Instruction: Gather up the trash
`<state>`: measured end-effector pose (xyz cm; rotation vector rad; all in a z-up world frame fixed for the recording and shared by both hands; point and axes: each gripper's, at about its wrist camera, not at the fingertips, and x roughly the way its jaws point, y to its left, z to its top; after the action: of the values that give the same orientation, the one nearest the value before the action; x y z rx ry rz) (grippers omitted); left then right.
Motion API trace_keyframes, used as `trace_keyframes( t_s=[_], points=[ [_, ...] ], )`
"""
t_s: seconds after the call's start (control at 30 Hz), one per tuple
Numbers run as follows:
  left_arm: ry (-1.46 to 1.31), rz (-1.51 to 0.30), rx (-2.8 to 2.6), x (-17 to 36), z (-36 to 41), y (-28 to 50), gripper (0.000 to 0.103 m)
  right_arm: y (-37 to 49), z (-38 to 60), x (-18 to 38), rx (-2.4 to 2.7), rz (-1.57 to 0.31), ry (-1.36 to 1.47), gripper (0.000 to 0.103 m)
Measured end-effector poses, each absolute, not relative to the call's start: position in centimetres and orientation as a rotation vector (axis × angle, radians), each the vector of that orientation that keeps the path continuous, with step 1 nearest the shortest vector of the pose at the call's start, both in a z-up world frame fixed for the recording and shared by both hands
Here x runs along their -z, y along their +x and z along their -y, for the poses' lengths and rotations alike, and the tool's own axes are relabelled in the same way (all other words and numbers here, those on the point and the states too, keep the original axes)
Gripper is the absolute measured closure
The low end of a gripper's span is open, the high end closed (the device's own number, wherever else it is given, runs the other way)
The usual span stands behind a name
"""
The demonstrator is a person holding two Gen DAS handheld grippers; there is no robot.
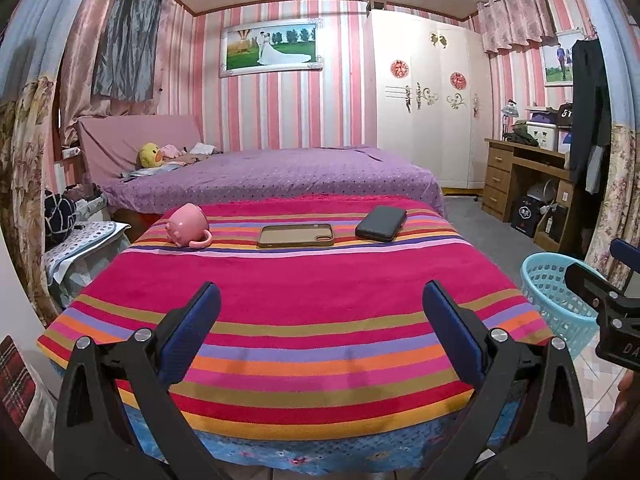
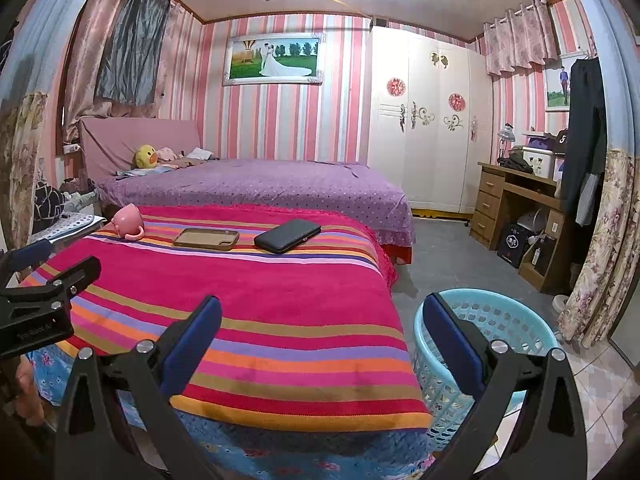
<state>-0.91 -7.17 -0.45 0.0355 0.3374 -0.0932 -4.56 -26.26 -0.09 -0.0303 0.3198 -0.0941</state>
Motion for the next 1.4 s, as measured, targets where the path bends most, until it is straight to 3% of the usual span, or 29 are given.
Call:
trace_keyframes(
  t_s=[1.4],
  points=[
    [0.041, -0.316, 0.092, 0.19, 7.12, -1.29, 0.006, -4.47, 25.9, 0.11, 0.091, -0.312, -0.04, 0.005]
  ],
)
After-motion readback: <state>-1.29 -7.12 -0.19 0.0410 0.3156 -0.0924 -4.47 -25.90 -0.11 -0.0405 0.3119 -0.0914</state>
